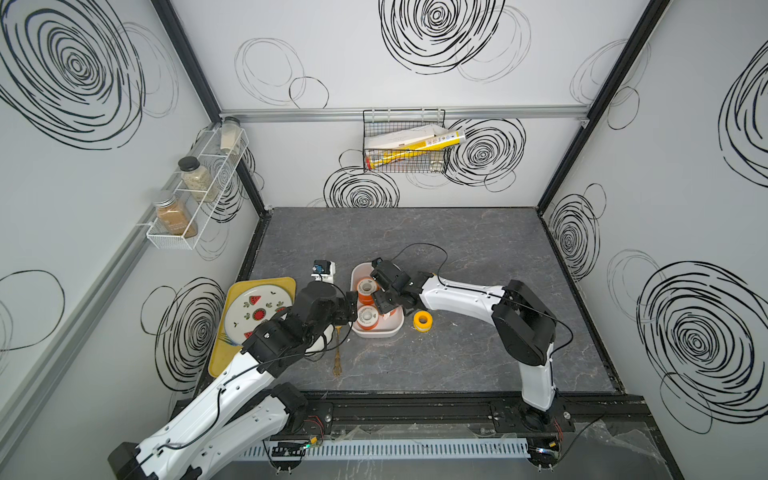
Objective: Put the sealing tape into the storage box
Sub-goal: Place the sealing tape in the storage box.
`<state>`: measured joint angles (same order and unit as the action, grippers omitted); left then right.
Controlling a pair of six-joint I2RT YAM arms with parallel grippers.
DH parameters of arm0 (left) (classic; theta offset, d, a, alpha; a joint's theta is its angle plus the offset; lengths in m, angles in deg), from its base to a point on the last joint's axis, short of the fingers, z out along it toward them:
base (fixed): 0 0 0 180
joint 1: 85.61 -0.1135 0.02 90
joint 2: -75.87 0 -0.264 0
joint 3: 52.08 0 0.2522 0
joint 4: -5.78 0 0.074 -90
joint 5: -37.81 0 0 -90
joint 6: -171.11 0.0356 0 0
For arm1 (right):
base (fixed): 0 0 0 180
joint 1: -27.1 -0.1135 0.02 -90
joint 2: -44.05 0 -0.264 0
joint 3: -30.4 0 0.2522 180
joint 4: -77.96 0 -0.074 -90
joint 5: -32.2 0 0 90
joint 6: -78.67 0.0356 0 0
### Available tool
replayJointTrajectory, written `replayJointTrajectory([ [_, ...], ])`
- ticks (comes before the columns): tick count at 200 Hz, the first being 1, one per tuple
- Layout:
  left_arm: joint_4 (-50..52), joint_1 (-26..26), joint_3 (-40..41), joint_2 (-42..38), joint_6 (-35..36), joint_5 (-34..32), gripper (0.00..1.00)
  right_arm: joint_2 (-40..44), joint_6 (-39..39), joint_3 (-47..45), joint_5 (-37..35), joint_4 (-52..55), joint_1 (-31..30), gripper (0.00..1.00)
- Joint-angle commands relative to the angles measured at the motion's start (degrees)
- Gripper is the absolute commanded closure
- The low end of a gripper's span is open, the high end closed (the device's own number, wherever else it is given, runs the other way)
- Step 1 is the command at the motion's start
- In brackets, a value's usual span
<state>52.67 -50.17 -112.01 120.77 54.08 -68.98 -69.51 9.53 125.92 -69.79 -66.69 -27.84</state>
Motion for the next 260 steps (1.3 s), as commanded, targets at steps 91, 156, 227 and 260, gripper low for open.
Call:
replayJointTrajectory([
  [91,-1.5,-0.5,0.5,-0.8,0.1,-0.8,0.12,13.6,-0.1,-8.1,-2.8,-1.5,0.1,0.27],
  [156,-1.6,-0.3,0.5,-0.6,0.1,-0.5,0.12,34.4,0.6,-28.0,-10.7,-9.7,3.7,0.27],
  [227,-1.5,-0.3,0.5,-0.3,0.0,-1.1,0.12,61.6,8.8,-57.0,-21.7,-16.5,7.7,0.27],
  [260,-1.5,-0.3,0.5,0.6,0.0,-1.0,0.12,69.7,13.2,-63.9,-23.9,-17.4,7.7,0.27],
])
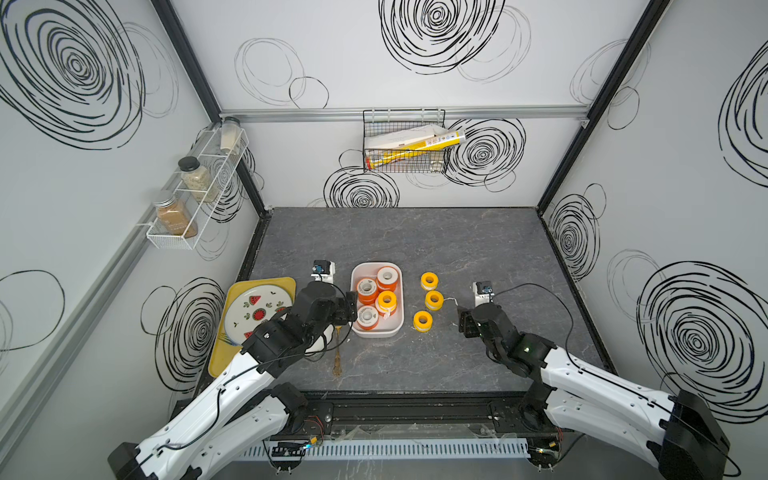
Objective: Put the sealing tape into the storage box
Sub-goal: Place the sealing tape in the storage box, then pick up the sealing tape at the center of the board.
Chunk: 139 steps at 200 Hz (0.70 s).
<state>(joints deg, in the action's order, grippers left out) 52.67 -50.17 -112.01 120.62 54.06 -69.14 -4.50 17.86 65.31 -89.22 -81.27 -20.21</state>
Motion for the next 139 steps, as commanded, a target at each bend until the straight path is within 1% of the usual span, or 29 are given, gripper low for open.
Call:
replayJointTrajectory([
  [1,-1.4,-0.3,0.4,0.8,0.0,-0.8,0.12,4.9,5.0,-3.5,-4.6,-2.8,0.0,0.27],
  [20,-1.0,-0.2,0.0,1.8,0.0,-0.9,0.12,9.2,7.9,-6.8,-8.5,-2.2,0.0,0.27],
  [36,-1.1,-0.1,-0.2,2.3,0.0,-0.6,0.12,13.4,6.9,-7.8,-7.5,-2.3,0.0,0.27],
  [48,-1.3,-0.1,-0.4,2.8,0.2,-0.1,0.12,16.4,7.0,-9.4,-7.9,-3.2,0.0,0.27],
  [69,-1.3,-0.1,-1.8,5.1,0.2,2.3,0.12,20.7,6.1,-10.9,-7.0,-3.6,0.0,0.28],
  [82,-1.8,0.0,-3.0,7.3,-1.2,4.1,0.13,22.8,6.5,-11.5,-6.9,-3.1,0.0,0.28],
  [93,-3.2,0.9,-3.9,9.6,-2.0,6.2,0.13,23.2,6.6,-11.8,-6.9,-2.9,0.0,0.28],
  [96,-3.6,1.4,-4.1,10.3,-2.2,6.4,0.13,24.6,6.7,-11.9,-6.9,-2.8,0.0,0.28],
  [120,-5.4,5.8,-8.7,18.1,-3.0,3.5,0.13,25.9,6.8,-12.3,-6.8,-2.8,0.0,0.28],
  [139,-6.2,7.7,-14.0,26.1,-1.5,3.7,0.13,25.2,6.7,-12.2,-6.6,-3.0,0.0,0.28],
])
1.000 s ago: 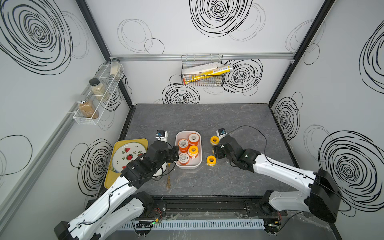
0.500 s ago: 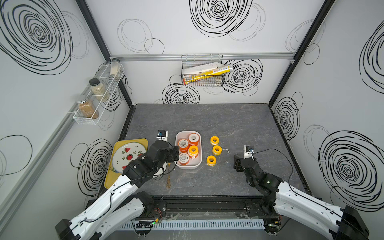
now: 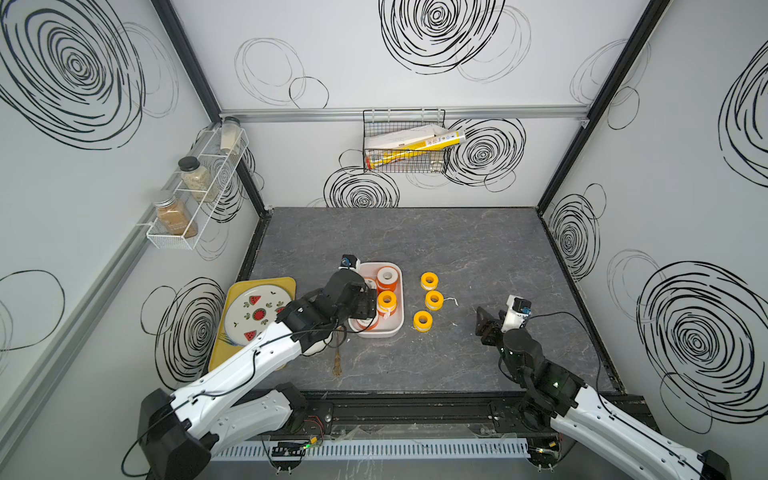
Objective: Put the sealing tape into the storage box
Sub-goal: Pick up the sealing tape at the center of the board.
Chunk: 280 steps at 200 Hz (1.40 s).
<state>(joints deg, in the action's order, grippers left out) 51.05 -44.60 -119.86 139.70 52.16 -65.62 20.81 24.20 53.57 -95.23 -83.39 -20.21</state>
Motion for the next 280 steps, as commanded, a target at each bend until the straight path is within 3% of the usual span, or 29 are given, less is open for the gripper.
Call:
replayJointTrajectory([
  [1,-4.7,2.2,-6.4,7.4,0.4,0.1,0.13,-0.2,0.3,-0.4,-0.5,-0.9,0.0,0.28],
  [84,-5.2,3.9,-29.5,38.8,3.0,2.5,0.11,-1.6,0.5,0.1,-0.3,-0.8,0.0,0.29],
  [160,-2.1,4.2,-47.4,60.9,2.9,2.4,0.09,-2.9,0.2,0.2,0.3,-1.1,0.0,0.29],
  [232,-2.8,3.5,-52.5,70.5,1.9,2.9,0.09,-3.1,0.1,0.3,0.7,-1.3,0.0,0.28],
  [280,-2.7,3.5,-53.4,72.4,2.4,2.4,0.18,-3.2,0.1,0.2,0.8,-1.4,0.0,0.28],
])
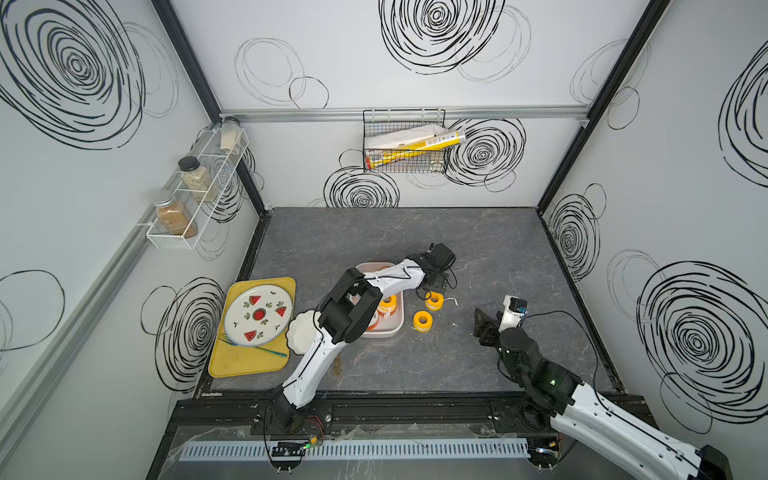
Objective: Put the sealing tape into the storage box
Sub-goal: Pick up the sealing tape at the center of the board.
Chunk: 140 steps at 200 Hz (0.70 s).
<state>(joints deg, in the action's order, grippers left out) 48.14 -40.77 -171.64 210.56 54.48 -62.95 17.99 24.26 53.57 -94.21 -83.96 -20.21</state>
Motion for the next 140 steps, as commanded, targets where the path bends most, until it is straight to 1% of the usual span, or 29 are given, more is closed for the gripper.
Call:
replayJointTrajectory([
  [1,0.2,-0.3,-1.7,1.5,0.1,-0.2,0.18,-0.5,0.0,0.2,-0.2,-0.8,0.0,0.28],
  [37,0.9,-0.4,-2.4,1.6,0.5,-0.6,0.33,-0.8,-0.2,0.3,0.1,-0.9,0.0,0.28],
  [46,1.3,-0.4,-2.9,1.5,0.6,-0.6,0.36,-1.0,-0.2,0.3,0.1,-1.0,0.0,0.28],
  [93,2.3,-0.1,-3.6,-1.8,1.4,-1.6,0.43,-1.1,-0.2,0.3,0.2,-0.9,0.0,0.28],
  [140,4.6,0.3,-4.0,-7.1,1.8,-2.2,0.44,-1.0,-0.2,0.3,0.3,-1.0,0.0,0.28],
])
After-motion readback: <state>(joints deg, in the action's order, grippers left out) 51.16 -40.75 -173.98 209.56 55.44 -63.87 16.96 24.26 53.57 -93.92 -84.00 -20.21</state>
